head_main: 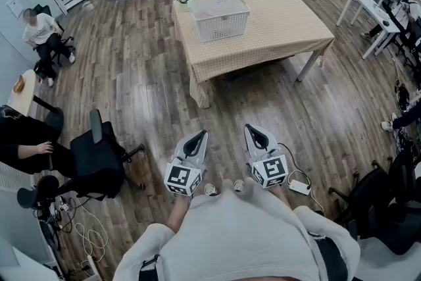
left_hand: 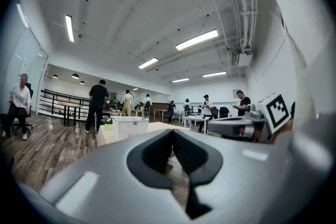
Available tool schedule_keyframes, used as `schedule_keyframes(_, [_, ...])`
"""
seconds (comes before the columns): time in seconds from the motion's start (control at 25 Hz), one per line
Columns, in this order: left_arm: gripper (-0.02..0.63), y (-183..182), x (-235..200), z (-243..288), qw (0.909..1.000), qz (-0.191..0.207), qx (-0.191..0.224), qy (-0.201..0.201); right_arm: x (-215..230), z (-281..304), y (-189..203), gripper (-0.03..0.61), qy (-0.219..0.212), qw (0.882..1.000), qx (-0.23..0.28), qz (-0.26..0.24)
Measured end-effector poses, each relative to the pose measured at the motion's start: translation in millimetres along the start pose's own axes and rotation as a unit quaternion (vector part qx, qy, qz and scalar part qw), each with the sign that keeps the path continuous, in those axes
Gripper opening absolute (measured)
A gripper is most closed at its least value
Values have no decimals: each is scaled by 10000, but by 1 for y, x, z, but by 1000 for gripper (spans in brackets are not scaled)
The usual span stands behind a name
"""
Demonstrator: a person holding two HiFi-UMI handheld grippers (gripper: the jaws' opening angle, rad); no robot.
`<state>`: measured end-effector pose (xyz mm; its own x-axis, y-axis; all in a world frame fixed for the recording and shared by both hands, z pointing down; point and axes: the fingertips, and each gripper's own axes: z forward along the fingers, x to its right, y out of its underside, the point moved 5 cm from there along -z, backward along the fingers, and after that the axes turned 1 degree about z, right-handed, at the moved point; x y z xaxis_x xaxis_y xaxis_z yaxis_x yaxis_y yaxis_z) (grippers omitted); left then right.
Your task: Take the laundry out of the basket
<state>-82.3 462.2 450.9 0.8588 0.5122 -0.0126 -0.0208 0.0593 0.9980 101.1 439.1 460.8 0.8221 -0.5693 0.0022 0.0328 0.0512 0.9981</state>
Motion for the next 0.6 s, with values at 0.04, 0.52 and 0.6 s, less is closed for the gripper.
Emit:
schedule_keyframes(0.04, [8, 1, -1, 0, 10000, 4, -6, -11, -1, 1, 0, -2, -14, 10000, 6, -4])
schedule_keyframes(0.52, [8, 4, -3, 7, 10000, -27, -36, -18, 4, 4, 4, -2, -8, 10000, -55, -3])
schedule_keyframes(0.6, [8, 4, -1, 8, 10000, -33, -51, -23, 6, 2, 3, -2, -36, 10000, -12, 86])
